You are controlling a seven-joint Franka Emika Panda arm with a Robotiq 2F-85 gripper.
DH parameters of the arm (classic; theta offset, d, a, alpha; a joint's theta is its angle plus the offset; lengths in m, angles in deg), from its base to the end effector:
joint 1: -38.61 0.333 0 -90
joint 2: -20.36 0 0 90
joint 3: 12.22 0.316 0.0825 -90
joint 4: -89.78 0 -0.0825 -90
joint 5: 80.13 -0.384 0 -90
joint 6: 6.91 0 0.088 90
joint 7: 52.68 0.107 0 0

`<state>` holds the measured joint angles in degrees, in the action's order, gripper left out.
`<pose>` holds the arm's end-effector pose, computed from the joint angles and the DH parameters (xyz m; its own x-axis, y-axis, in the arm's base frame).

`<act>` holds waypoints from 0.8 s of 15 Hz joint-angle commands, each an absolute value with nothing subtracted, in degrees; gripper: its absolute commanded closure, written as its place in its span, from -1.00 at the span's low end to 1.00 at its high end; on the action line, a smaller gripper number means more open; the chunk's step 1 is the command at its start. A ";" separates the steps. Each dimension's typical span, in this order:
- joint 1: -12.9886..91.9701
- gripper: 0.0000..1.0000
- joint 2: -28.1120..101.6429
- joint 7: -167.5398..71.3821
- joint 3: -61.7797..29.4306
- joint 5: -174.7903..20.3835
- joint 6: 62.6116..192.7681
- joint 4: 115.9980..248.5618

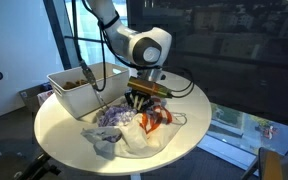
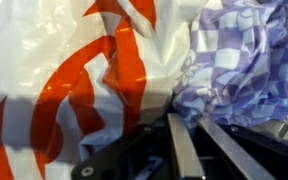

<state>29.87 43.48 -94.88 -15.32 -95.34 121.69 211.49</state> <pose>0.5339 -0.1047 0.1983 0.9304 0.3445 -0.1256 0.2976 -0.9095 -0.2903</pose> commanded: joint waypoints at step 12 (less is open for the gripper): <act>29.74 -0.87 31.08 -83.42 -12.65 -89.25 115.14 213.45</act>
